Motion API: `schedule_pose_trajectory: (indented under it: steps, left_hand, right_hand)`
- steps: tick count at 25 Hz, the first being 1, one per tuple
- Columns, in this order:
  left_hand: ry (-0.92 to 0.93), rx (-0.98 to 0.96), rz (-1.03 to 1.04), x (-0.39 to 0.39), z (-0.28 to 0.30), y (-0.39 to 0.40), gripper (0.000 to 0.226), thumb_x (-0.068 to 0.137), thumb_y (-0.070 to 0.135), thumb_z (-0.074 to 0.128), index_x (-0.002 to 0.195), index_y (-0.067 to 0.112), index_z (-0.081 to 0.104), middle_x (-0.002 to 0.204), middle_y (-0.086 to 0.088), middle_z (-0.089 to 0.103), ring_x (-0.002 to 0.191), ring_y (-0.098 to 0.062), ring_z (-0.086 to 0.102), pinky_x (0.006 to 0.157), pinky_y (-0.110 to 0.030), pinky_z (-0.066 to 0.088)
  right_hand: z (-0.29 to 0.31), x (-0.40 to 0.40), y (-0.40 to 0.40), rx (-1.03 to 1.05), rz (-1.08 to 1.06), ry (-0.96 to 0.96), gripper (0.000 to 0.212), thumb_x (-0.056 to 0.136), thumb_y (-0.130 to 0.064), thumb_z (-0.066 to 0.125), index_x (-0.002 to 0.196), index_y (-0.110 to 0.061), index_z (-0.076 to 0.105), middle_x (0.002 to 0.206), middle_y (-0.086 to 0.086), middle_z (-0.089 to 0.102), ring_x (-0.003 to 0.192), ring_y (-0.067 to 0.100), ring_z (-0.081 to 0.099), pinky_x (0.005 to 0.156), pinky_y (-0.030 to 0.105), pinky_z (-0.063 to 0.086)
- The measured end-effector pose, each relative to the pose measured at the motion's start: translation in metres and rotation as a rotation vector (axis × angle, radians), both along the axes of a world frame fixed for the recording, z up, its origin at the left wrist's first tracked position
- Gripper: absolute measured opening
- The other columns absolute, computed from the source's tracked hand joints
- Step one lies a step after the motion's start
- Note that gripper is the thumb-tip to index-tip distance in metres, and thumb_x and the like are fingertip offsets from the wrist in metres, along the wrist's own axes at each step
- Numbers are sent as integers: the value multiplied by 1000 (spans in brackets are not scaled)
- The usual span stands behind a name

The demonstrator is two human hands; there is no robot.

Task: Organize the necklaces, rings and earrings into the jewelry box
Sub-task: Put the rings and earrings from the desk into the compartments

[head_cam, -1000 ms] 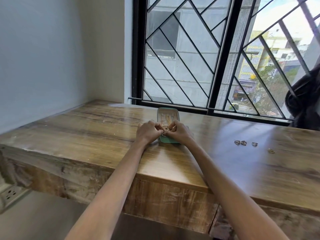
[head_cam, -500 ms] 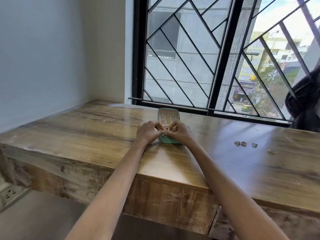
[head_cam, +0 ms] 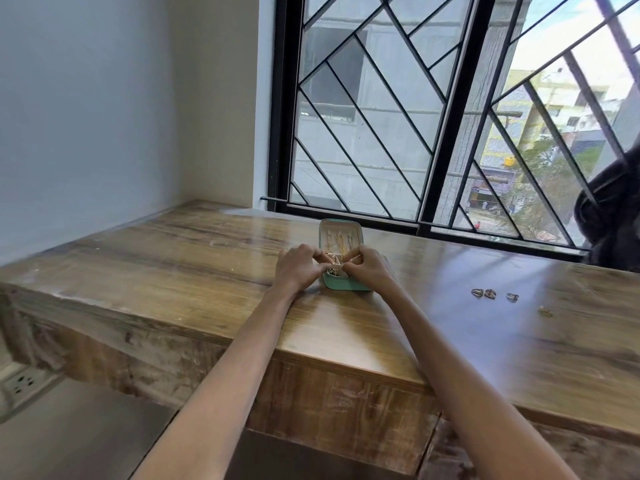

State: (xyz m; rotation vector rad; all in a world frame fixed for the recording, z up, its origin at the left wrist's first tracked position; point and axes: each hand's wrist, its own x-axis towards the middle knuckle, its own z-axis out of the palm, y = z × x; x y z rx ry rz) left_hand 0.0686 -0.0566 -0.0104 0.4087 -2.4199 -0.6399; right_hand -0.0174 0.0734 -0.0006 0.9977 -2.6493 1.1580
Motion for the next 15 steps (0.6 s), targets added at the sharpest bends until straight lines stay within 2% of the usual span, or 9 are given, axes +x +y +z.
schedule_pose_trajectory:
  steps: [2, 6, 11, 15]
  left_hand:
    - [19, -50, 18, 1, 0, 1, 17, 85, 35, 63, 96, 26, 72, 103, 5, 71, 103, -15, 60, 95, -33, 32]
    - [-1, -141, 7, 0, -1, 1, 21, 87, 31, 58, 104, 27, 68, 100, 6, 69, 99, -14, 59, 92, -32, 31]
    - [-181, -255, 11, -17, 4, 0, 47, 86, 25, 48, 133, 25, 49, 120, -9, 48, 113, -22, 45, 99, -39, 32]
    - [-253, -321, 21, -22, 4, 3, 44, 89, 28, 42, 133, 25, 50, 132, -9, 41, 122, -24, 38, 103, -43, 27]
  right_hand:
    - [-1, -3, 1, -28, -16, -5, 11, 80, -18, 62, 88, -23, 64, 90, -2, 66, 90, 14, 58, 77, 31, 46]
    - [-3, -5, -1, 29, -6, 23, 13, 77, -19, 67, 89, -25, 66, 86, -4, 61, 87, 13, 57, 81, 36, 49]
    - [-5, -4, -3, 60, -6, 44, 15, 79, -22, 64, 93, -26, 66, 89, -2, 64, 89, 17, 59, 82, 40, 51]
    - [-4, -3, -3, 82, -12, 51, 20, 81, -29, 64, 101, -25, 67, 98, 1, 68, 93, 19, 61, 79, 36, 50]
